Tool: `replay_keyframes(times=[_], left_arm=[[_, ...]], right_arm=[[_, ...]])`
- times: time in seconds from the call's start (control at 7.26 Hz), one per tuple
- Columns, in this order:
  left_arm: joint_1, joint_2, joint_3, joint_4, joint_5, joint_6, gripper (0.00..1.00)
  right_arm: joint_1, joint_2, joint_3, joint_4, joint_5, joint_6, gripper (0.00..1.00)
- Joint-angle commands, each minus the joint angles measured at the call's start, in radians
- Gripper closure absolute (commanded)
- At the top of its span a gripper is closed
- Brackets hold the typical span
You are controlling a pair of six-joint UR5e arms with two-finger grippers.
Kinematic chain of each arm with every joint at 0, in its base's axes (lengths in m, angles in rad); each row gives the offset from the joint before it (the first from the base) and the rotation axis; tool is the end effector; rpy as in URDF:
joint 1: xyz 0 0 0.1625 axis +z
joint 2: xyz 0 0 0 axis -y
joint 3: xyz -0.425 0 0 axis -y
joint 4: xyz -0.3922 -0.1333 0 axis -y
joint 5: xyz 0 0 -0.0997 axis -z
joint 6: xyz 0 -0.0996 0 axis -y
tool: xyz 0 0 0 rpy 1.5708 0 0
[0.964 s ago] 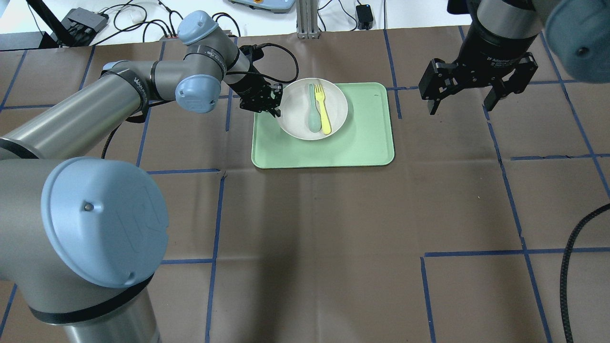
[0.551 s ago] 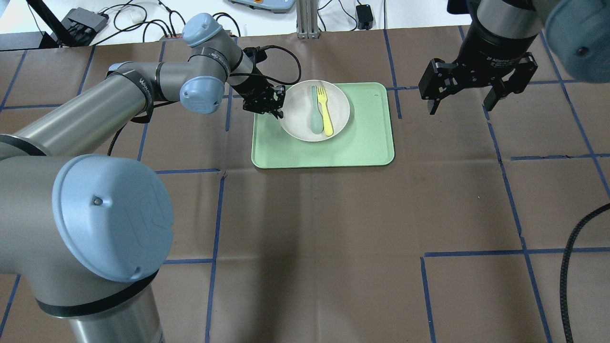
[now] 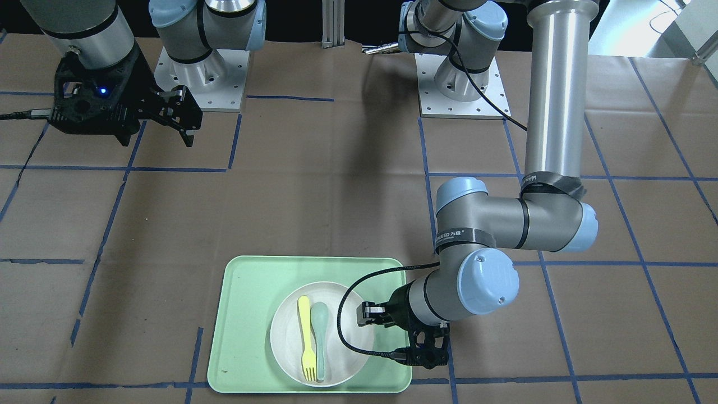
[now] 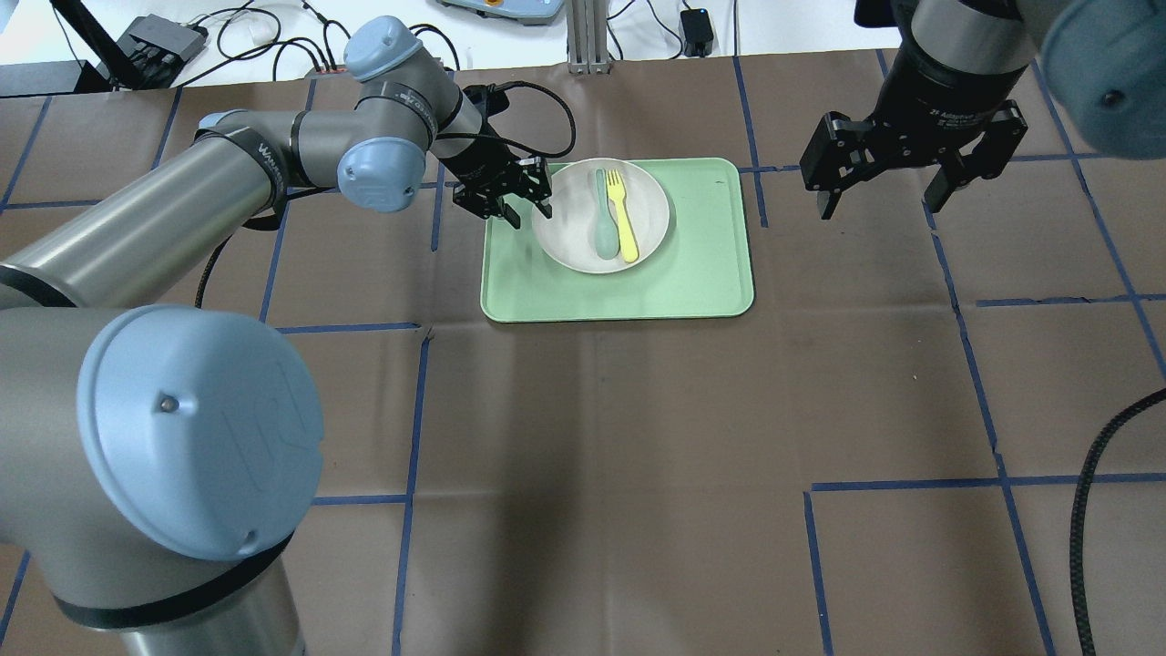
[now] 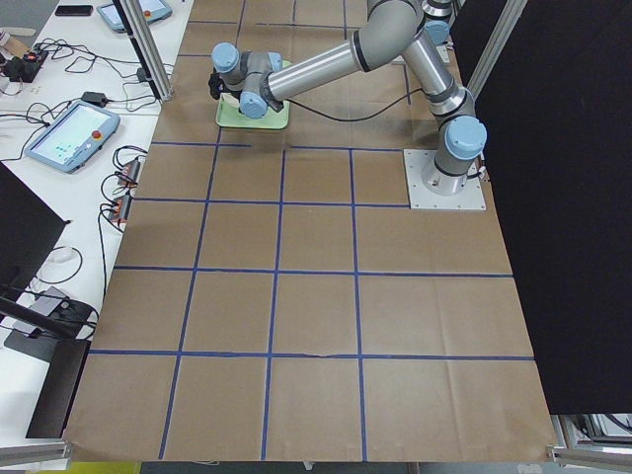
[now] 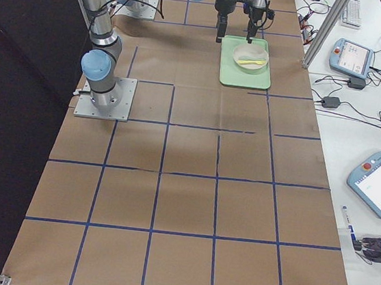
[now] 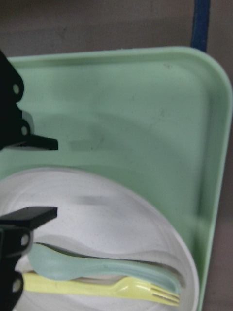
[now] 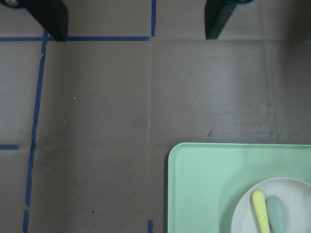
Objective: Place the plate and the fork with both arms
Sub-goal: 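Open the left gripper and lift it back from the plate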
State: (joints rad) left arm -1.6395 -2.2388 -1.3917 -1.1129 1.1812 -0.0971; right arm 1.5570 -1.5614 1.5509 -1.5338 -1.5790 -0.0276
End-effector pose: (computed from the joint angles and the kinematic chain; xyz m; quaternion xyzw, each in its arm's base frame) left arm -0.2192 -0.6929 0.2168 0.0169 -0.9808 -0.0312 0.1916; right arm 0.1257 -0.4950 0.4894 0.0070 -0.9999 -0.0133 0.0038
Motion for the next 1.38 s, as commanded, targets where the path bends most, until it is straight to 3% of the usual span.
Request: replay_keyframes(times=[0.0,0.14,0.28,0.41,0.55,0.83,0.96,1.1,1.24], left_arm=[[0.001,0.158,-0.027,-0.140,0.161,0.016,0.01],[0.001,0.232,-0.029,-0.225,0.246,0.043,0.01],[0.001,0.302,-0.029,-0.316,0.256,0.083,0.01],[0.004,0.408,-0.036,-0.432,0.352,0.089,0.01],[0.007,0.489,-0.070,-0.508,0.370,0.105,0.00],[0.030,0.669,-0.183,-0.513,0.370,0.184,0.00],[0.056,0.723,-0.211,-0.537,0.374,0.189,0.00],[0.090,0.722,-0.214,-0.642,0.376,0.188,0.00],[0.101,0.702,-0.217,-0.647,0.379,0.188,0.00]], right_arm=[[0.000,0.003,0.000,-0.003,0.002,0.000,0.00],[0.002,0.004,0.000,-0.009,0.002,-0.002,0.00],[0.005,0.004,0.000,-0.014,0.007,0.000,0.00],[0.008,0.015,-0.002,-0.025,0.013,0.003,0.00],[0.008,0.041,-0.012,-0.028,0.010,0.011,0.00],[0.021,0.096,-0.018,-0.125,0.010,0.032,0.00],[0.028,0.127,-0.024,-0.141,0.011,0.060,0.00],[0.049,0.159,-0.059,-0.150,0.013,0.069,0.00],[0.081,0.209,-0.104,-0.151,0.005,0.099,0.00]])
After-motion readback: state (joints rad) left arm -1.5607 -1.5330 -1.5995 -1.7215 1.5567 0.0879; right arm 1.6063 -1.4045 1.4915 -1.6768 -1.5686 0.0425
